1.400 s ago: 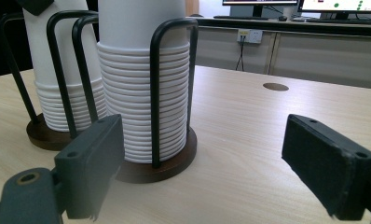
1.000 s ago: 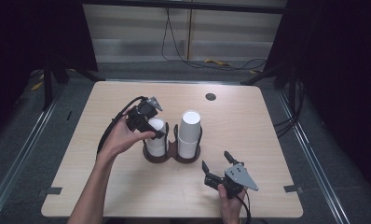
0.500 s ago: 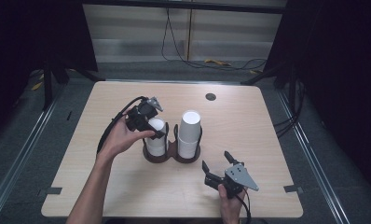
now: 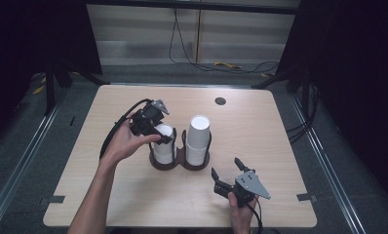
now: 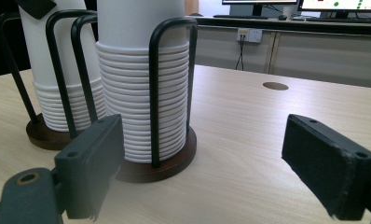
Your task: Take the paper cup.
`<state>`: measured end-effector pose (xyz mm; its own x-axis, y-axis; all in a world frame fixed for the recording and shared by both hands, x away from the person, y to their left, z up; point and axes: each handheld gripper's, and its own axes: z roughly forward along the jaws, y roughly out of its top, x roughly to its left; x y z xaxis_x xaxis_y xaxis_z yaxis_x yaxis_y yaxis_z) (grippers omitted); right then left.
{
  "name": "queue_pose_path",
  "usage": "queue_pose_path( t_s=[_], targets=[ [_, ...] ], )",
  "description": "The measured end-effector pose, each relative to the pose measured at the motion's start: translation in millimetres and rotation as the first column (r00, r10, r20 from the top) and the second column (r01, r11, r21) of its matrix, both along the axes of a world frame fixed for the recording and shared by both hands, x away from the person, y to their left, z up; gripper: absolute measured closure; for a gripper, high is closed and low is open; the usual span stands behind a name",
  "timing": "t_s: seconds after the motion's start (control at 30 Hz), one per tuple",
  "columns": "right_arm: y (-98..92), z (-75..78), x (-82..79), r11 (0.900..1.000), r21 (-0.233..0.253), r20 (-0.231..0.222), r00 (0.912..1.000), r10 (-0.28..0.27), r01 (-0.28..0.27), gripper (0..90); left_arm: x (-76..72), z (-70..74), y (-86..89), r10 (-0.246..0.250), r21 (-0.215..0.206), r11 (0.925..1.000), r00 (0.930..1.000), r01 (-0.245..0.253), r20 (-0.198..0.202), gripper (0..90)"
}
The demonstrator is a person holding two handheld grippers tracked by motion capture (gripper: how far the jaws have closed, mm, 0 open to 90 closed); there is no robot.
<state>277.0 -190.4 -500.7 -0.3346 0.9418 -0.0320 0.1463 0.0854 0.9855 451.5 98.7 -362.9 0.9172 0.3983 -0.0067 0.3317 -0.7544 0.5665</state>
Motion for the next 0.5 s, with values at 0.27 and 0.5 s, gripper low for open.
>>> queue_pose_path(
  t_s=[0.27,0.5],
  targets=[
    [-0.2,0.1,-0.1,1.000,-0.003,-0.002,1.0000,-0.005,0.005,12.6,-0.7,3.8,1.2,0.000,-0.001,1.0000,1.0000,0.000,0.005,34.5],
    [-0.5,0.1,-0.3,1.000,-0.001,0.000,1.0000,-0.001,0.001,12.6,-1.0,5.8,3.9,0.019,-0.015,0.9997,0.9998,-0.019,-0.003,35.0]
  ],
)
